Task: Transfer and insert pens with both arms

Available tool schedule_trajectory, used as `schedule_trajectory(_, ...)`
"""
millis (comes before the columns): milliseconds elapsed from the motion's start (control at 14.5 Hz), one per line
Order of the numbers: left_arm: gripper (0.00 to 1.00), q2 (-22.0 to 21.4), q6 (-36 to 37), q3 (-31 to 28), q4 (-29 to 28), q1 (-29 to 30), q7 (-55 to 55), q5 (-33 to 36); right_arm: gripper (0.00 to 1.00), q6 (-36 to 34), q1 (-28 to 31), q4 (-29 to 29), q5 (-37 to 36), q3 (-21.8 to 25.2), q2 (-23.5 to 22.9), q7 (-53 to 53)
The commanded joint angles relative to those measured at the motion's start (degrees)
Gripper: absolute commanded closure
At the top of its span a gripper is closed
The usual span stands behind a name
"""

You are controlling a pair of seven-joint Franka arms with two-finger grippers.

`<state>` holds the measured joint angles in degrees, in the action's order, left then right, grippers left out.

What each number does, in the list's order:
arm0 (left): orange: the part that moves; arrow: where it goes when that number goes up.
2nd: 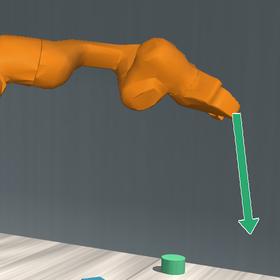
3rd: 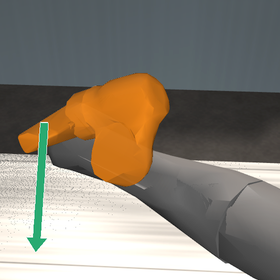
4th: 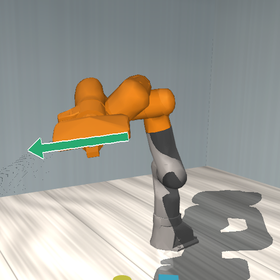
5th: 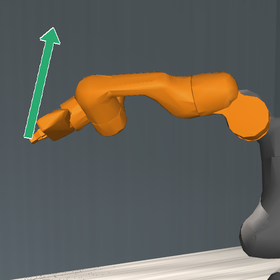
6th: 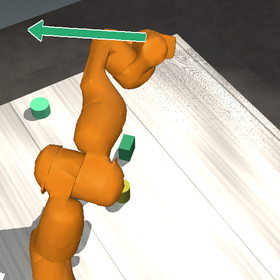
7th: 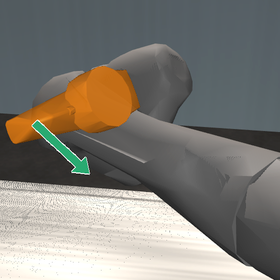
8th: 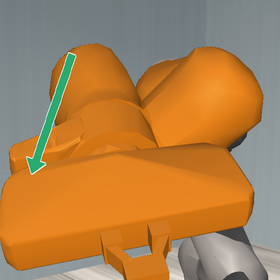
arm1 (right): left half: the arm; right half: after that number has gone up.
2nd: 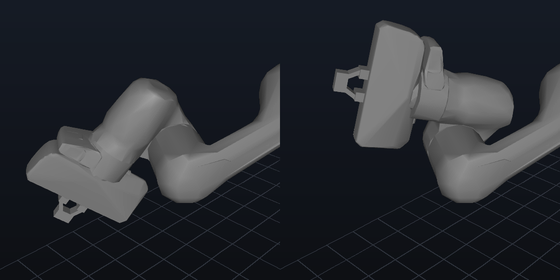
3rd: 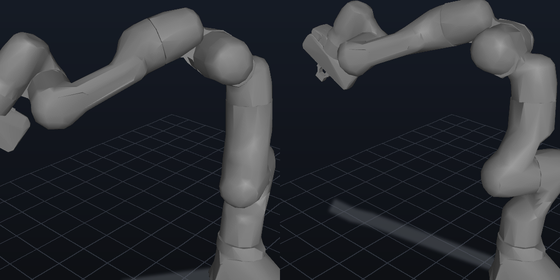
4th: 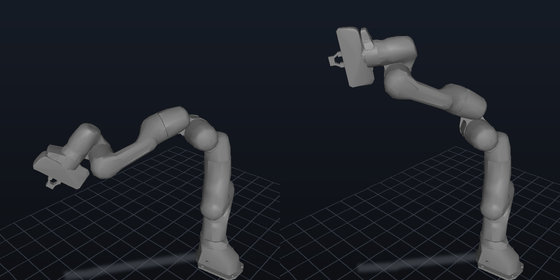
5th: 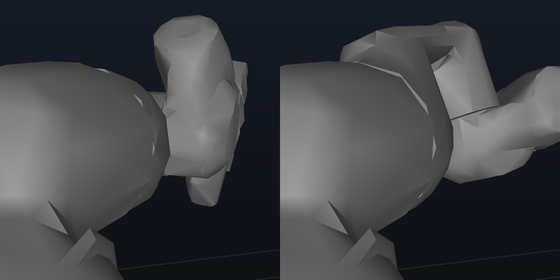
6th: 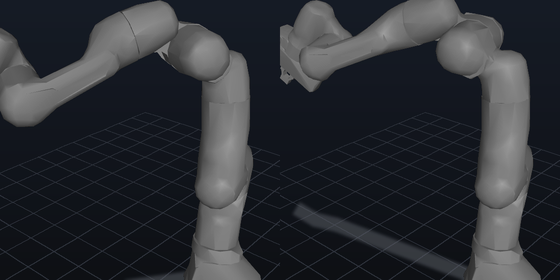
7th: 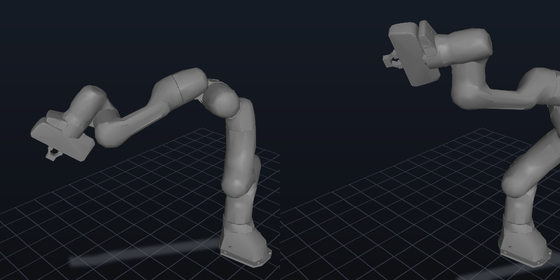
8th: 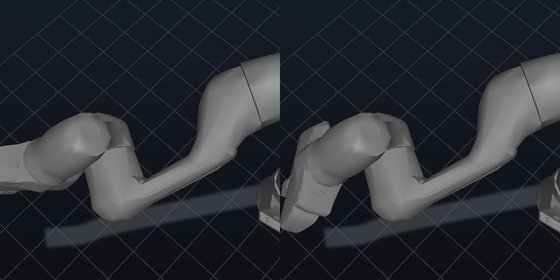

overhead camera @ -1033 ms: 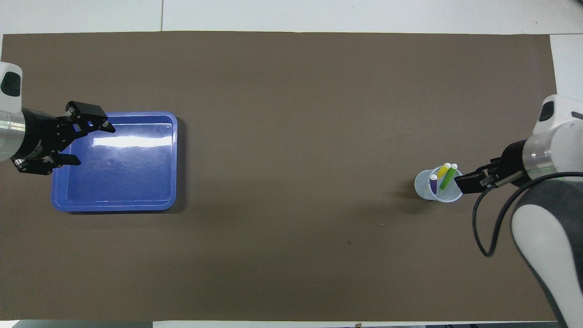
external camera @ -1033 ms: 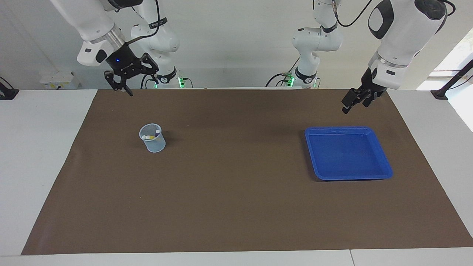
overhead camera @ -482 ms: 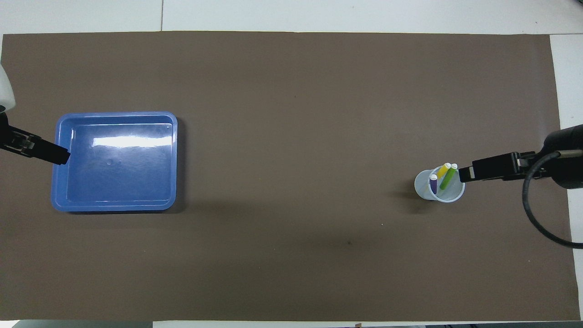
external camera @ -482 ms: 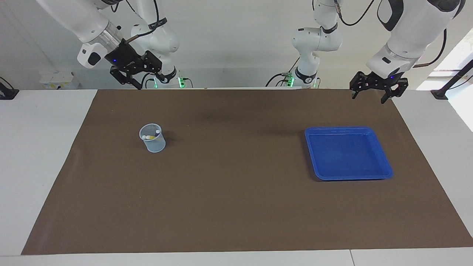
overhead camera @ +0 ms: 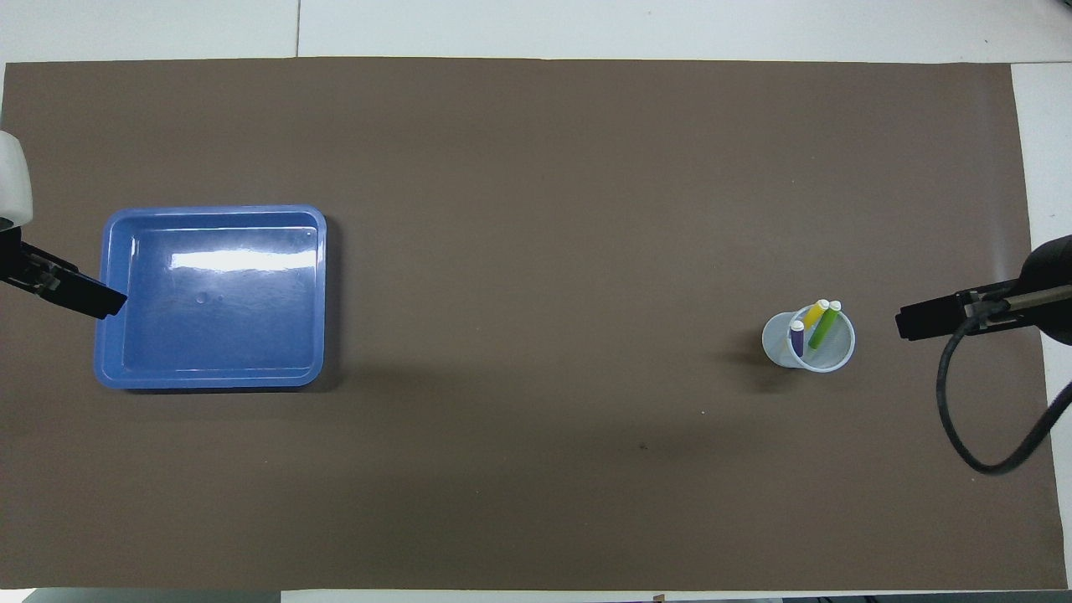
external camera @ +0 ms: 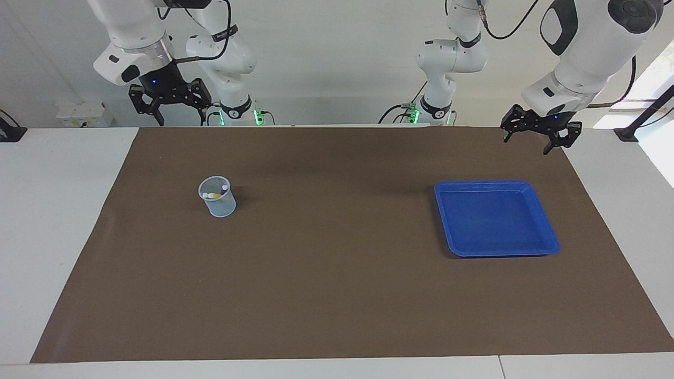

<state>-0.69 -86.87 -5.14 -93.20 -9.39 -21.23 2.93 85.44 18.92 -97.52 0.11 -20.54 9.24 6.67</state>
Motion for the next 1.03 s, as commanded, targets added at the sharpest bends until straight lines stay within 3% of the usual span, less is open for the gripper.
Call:
schedule_trajectory(0, 0.00, -0.80, -1.55, -0.40, -0.84, -0.72, 10.91, -1.35, 0.00, -1.07, 0.32, 0.66, -1.96, -0.21, -1.06, 0.72)
schedule_trajectory(413, 0.00, 0.34, 0.38, -0.22, 1.80, -0.90, 25.26, -3.63, 0.00, -0.19, 1.29, 1.10, -1.25, 0.06, -1.32, 0.45)
schedule_trajectory(964, 0.00, 0.69, 1.96, -0.22, 3.38, -0.81, 26.67, -3.64, 0.00, -0.10, 1.46, 2.59, -0.82, 0.41, -2.73, 0.45)
